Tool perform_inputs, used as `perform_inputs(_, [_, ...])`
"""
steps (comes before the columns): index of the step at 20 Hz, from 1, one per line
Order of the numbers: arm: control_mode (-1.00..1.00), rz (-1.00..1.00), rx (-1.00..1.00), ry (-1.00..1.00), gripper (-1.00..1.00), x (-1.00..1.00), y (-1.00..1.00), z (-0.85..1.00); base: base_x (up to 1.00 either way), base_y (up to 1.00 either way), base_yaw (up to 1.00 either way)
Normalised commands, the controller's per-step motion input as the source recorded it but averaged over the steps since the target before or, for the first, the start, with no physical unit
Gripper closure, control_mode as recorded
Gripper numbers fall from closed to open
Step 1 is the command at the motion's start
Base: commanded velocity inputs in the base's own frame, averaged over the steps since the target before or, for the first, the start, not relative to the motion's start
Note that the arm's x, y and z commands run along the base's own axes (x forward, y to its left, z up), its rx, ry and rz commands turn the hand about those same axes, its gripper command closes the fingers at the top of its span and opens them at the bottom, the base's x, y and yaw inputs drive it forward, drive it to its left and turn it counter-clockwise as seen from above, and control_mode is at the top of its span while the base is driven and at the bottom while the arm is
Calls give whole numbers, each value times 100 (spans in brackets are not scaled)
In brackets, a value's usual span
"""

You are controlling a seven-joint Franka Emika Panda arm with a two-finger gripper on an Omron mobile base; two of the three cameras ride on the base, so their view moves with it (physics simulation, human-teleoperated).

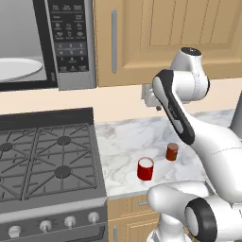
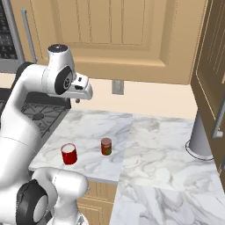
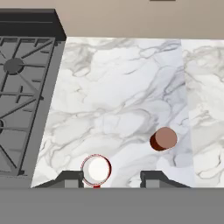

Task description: Pick the mug from the counter and place it inside the microwave. Then close the microwave.

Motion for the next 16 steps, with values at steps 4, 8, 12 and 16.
perform_inputs(4, [-100, 0, 0, -3, -100, -34, 0, 0, 0, 0, 0])
perform_inputs(8, [-100, 0, 0, 1, -100, -42, 7, -17, 0, 0, 0])
perform_inputs(12, [-100, 0, 0, 7, -100, -33, 8, -42, 0, 0, 0])
perform_inputs(16, [-100, 0, 0, 4, -100, -21, 0, -54, 0, 0, 0])
